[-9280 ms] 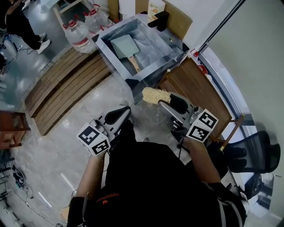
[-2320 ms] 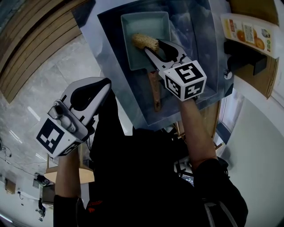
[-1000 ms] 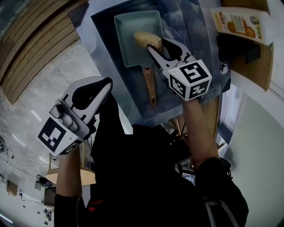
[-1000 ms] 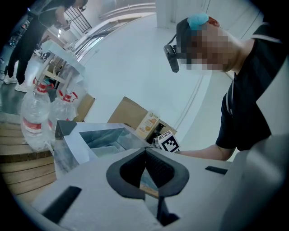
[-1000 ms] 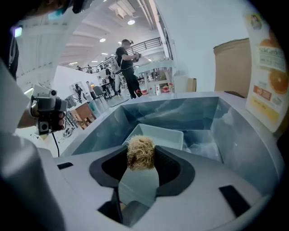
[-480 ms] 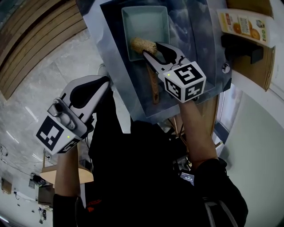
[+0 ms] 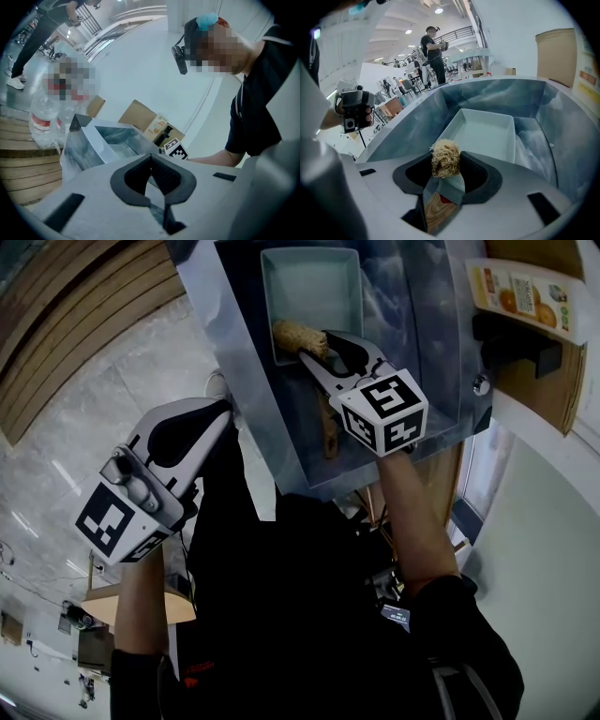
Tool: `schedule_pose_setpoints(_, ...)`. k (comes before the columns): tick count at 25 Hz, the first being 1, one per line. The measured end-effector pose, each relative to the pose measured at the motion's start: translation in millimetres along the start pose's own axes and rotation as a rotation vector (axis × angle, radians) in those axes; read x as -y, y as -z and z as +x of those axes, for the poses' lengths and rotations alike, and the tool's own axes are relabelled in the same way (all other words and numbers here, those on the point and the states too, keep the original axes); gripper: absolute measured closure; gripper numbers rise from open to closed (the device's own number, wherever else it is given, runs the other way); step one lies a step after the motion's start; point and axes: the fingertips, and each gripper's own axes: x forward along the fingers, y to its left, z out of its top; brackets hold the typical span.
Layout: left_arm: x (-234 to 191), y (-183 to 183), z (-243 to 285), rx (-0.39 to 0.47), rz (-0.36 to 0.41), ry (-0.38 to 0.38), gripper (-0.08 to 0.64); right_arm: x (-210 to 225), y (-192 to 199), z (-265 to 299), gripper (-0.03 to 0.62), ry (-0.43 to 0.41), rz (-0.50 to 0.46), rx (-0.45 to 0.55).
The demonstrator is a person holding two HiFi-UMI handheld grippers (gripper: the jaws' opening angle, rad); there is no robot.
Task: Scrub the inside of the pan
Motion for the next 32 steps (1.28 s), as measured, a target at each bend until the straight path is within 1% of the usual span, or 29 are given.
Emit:
schedule_pose_setpoints(6, 4.5, -8.4, 12.7, -0.007, 0.015, 0.011, 0.541, 9.2, 3.9, -6.0, 0.417, 0.001, 0.012, -0.013)
schedule_pose_setpoints(10, 8.3, -10.1, 27.4, -0.018, 0.017, 0.025, 0.541, 27.1, 10.4, -15.5, 0.417, 0.009, 0.068, -0.010)
schedule_pose_setpoints(20, 18.1, -17.1, 61.6, -0.037, 0.026, 0.059, 0.541, 69.3, 25.7, -38.2, 0.417, 0.079, 0.097, -0.030)
schedule_pose_setpoints(22, 21.5, -20.5, 67.0, -0.028, 0.012, 0.069, 0.541, 74.8, 27.4, -40.6, 0.417, 0.088, 0.111, -0.027)
schedule_pose_setpoints(24, 24.7, -21.2, 69.8, -0.035, -0.004, 0.075, 0.541, 77.1, 28.2, -41.2, 0.417, 0.088, 0.127, -0.020)
schedule_pose_setpoints(27, 25.1, -15.0, 67.4, -0.088, 0.015, 0.062, 0.541, 76.8, 27.6, -41.5, 0.417, 0.087, 0.141, -0.011)
schedule_pose_setpoints(32, 29.7, -26.6, 60.4, -0.093, 0.041, 0.055, 0.541, 69.0, 12.3, -50.6, 0.417, 0.085, 0.150, 0.039)
